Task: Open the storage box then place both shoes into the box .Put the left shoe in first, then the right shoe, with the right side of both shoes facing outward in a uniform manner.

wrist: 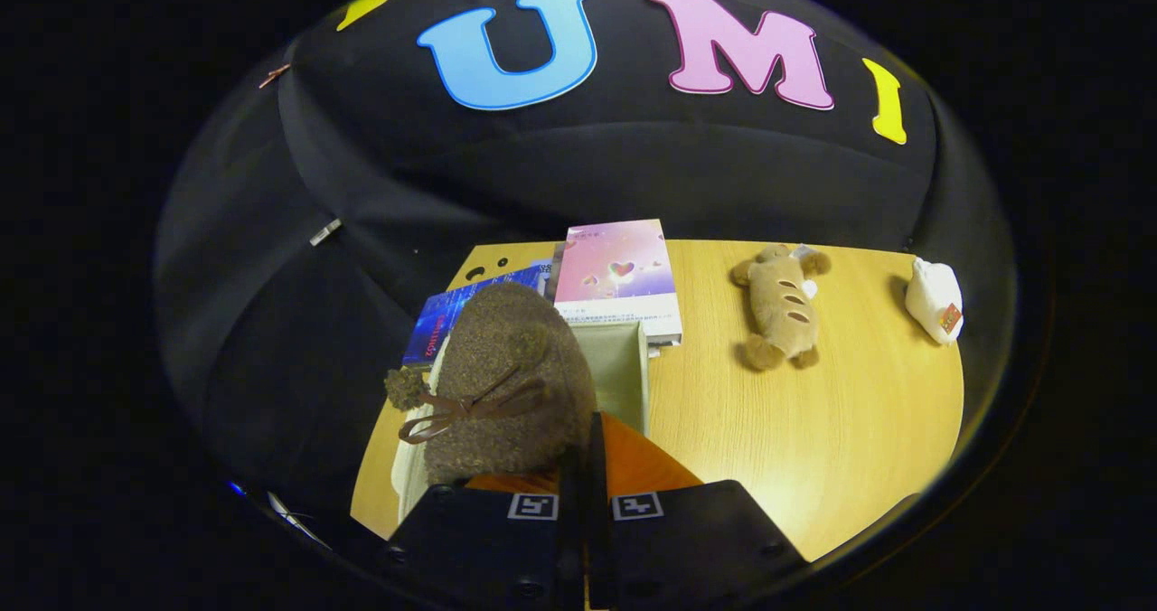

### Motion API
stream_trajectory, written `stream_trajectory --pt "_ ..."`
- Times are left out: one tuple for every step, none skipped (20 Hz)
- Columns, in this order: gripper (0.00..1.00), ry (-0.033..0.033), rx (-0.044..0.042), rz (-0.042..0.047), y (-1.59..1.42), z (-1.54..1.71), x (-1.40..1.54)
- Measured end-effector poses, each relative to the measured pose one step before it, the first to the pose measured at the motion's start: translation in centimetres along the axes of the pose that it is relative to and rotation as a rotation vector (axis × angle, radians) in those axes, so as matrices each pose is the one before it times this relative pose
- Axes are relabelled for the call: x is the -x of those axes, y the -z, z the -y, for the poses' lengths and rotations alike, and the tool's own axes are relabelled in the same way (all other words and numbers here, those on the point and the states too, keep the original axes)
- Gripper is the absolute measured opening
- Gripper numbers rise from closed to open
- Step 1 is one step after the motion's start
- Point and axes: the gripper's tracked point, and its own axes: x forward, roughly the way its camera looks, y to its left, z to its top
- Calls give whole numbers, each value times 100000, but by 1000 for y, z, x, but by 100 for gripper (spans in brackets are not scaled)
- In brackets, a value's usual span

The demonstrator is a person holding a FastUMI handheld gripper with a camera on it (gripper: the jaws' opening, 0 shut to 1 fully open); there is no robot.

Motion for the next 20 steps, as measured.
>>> stream_trajectory --pt "7 2234 870 -539 389 170 -550" --pt "7 2621 718 -619 271 358 -511" --pt "7 2612 671 -630 250 372 -390" --pt "10 1941 420 -671 326 168 -388" --pt "11 700 -48 -386 67 11 -127" --pt "21 -457 -678 -651 236 -277 -24" --pt "26 -234 -503 -543 115 -144 168" --pt "39 1109 963 -2002 695 213 -32" --pt "46 -1228 1489 58 300 -60 185" --pt "59 -2627 395 2363 -280 -790 563" --pt "72 -465 440 2513 -716 -158 593" --pt "85 -554 555 1805 -298 81 507" --pt "98 -1173 200 1913 -566 -296 697" --pt "97 -1291 280 1811 -591 -207 662" --pt "97 -851 424 2205 -667 -6 826" --pt "97 -502 254 2584 -772 126 772" --pt "97 -439 -11 2577 -741 244 915" --pt "97 -583 -393 2295 -680 136 911" --pt "97 -318 -540 2024 -600 296 800" --pt "97 -65 -521 1989 -621 535 778"
